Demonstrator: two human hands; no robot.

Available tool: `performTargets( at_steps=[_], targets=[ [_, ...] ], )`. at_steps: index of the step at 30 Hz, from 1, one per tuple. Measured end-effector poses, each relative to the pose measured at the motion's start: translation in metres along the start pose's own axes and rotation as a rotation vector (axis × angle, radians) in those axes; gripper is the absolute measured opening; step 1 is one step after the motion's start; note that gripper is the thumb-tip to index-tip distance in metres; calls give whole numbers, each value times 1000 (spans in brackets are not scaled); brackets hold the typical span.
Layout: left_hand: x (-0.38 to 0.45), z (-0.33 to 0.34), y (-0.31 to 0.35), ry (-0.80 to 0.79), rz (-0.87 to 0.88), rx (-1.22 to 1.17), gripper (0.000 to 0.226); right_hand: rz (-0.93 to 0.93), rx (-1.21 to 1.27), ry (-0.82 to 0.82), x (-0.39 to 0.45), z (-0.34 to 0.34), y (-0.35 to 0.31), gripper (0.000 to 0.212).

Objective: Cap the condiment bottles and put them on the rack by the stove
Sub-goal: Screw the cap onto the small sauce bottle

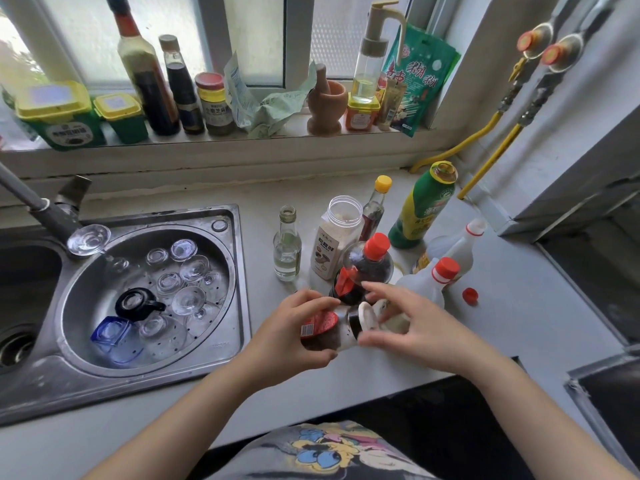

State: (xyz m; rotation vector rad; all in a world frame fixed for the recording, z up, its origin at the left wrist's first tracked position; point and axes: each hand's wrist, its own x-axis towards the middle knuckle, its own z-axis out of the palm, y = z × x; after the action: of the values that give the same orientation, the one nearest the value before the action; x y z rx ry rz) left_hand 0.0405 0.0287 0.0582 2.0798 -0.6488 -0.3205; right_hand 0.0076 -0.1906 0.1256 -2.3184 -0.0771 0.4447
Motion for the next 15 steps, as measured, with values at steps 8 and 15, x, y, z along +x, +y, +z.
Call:
performTargets(
  at_steps=[8,15],
  targets=[
    [1,-1,-3,-33,-19,3,64,-161,-92,84,2,7,7,56],
    [-1,-2,-3,-78,-44,-67,62,-104,-64,169,1,18,6,33]
  ],
)
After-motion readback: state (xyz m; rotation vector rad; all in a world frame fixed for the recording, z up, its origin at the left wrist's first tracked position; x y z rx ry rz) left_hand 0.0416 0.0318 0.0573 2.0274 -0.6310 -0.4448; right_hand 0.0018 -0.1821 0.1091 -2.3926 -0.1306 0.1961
